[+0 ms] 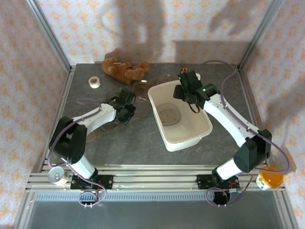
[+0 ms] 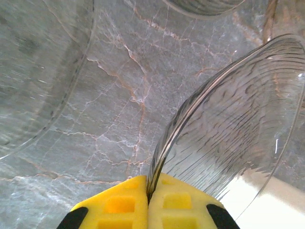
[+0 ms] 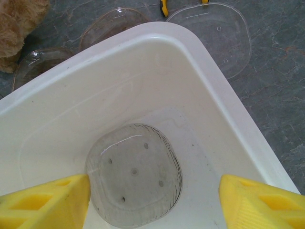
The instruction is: Place the plates into the plastic bin on the countertop
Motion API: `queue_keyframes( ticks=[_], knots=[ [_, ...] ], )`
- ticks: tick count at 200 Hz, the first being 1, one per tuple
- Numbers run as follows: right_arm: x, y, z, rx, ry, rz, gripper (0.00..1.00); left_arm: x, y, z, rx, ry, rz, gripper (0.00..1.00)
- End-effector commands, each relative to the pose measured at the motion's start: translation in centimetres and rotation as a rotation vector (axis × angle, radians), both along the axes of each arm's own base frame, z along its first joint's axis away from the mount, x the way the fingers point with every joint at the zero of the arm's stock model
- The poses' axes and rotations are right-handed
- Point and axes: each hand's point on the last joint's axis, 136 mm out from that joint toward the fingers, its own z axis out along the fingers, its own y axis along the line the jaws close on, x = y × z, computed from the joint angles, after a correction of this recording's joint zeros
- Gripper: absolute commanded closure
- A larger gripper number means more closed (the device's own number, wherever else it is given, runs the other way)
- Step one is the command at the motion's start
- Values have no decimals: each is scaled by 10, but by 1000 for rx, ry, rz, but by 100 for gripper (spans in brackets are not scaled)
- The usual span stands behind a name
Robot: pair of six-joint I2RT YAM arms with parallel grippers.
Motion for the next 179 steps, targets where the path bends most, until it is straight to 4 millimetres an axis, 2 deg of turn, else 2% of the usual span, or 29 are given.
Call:
queue_keyframes(
  ticks=[1, 52, 77, 98, 121, 151, 179],
  knots=[
    [1, -4, 13, 2, -42, -1, 28, -2, 15, 25, 87, -40, 2, 100],
    [5, 2, 15, 14, -34, 18, 28, -5, 30, 73, 175, -132, -21, 100],
    [6, 5, 20, 42, -45, 14, 28, -4, 43, 107, 270, -185, -34, 100],
    [9, 12, 20, 110, -29, 14, 29, 4, 47, 135, 326, -250, -51, 100],
    [13, 17, 23, 167, -24, 7, 29, 22, 38, 164, 325, -337, -93, 100],
    [22, 18, 28, 401, -4, -32, 30, 42, 15, 200, 264, -469, -165, 100],
    [21, 16, 48, 459, -68, -23, 30, 51, 1, 230, 247, -565, -218, 100]
  ],
)
